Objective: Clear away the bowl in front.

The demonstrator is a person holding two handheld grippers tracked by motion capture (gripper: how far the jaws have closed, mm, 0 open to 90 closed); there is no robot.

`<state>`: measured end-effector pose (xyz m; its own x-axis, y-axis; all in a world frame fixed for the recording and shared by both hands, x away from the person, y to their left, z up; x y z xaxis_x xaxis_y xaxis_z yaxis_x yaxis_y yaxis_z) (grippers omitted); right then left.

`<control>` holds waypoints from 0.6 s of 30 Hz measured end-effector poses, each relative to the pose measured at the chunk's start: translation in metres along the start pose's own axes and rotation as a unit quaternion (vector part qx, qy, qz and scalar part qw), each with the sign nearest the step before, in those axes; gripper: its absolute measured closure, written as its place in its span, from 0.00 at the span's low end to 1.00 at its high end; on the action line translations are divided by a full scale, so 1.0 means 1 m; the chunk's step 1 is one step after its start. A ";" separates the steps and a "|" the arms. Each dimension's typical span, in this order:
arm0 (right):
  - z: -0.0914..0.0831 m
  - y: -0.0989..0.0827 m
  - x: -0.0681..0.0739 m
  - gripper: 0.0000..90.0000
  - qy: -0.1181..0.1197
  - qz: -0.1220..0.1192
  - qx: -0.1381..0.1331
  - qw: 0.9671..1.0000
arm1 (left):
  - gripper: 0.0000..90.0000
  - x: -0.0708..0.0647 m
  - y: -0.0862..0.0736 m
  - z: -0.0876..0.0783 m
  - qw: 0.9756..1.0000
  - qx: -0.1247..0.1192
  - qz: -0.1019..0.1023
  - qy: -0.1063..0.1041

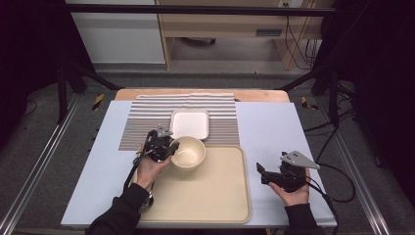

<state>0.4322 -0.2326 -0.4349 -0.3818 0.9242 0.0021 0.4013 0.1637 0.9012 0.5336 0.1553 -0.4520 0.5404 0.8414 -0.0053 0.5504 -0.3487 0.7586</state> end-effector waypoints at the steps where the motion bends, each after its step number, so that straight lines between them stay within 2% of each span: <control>1: 0.000 0.000 0.000 0.03 0.000 -0.002 -0.001 1.000 | 0.88 0.001 -0.001 0.000 1.000 0.006 0.001 0.001; 2: 0.000 0.000 0.000 0.03 0.000 -0.001 -0.001 1.000 | 0.88 0.001 -0.001 0.001 1.000 0.013 0.002 0.002; 9: 0.000 0.000 0.000 0.03 0.000 -0.001 0.000 1.000 | 0.87 0.000 -0.001 0.001 1.000 0.011 0.012 0.007; 12: -0.001 0.000 0.000 0.03 -0.001 -0.001 -0.002 1.000 | 0.84 0.000 0.001 -0.004 1.000 -0.001 0.020 0.005; 18: -0.001 0.000 -0.001 0.03 -0.002 -0.002 -0.001 1.000 | 0.72 0.003 0.006 -0.024 0.999 -0.033 0.022 0.003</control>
<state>0.4321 -0.2335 -0.4344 -0.3796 0.9251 -0.0036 0.3973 0.1665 0.9025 0.5235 0.1657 -0.4323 0.5595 0.8281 0.0334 0.4828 -0.3584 0.7991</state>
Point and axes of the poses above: each handheld gripper's, and its own axes: z roughly forward along the jaws, y roughly out of its top, x roughly to its left, the point moved 1 cm from there along z, roughly forward along the jaws, and after that the axes turned 2 degrees about -x, right-handed, at the moved point
